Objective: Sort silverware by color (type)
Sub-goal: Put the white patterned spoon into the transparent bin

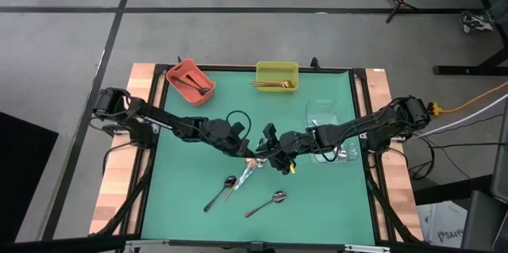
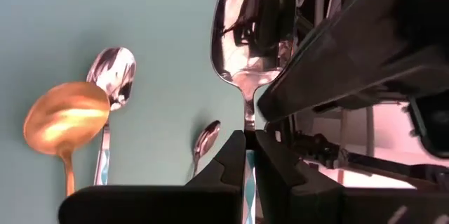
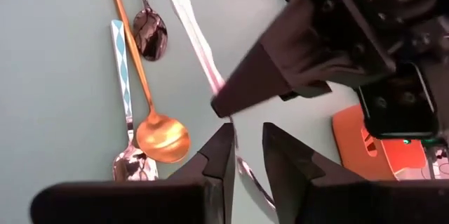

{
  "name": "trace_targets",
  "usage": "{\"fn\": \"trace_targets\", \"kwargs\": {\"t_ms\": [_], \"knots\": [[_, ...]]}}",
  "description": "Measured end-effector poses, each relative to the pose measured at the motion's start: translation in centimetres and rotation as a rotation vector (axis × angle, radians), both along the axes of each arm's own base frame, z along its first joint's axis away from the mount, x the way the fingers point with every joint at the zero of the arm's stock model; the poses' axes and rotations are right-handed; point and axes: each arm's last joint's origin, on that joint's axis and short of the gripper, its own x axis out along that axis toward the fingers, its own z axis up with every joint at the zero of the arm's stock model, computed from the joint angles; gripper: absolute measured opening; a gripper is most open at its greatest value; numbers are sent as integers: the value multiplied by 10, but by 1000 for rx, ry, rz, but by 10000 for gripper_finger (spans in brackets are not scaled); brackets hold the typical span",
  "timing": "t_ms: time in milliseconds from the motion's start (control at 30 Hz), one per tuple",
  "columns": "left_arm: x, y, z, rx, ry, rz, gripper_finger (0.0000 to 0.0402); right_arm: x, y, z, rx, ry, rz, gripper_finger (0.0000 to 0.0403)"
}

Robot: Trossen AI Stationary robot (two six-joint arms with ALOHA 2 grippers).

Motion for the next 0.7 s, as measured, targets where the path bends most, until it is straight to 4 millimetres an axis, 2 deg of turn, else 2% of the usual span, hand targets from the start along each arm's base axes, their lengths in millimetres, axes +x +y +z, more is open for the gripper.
{"fn": "trace_targets", "kwargs": {"t_ms": [267,700], "knots": [[2,12,3,-42,-21,6,12,0,0,0,-7,-3,-11,69],[3,11,5,-62,-45,-26,12,0,-1,-1,-23,3,-28,69]]}}
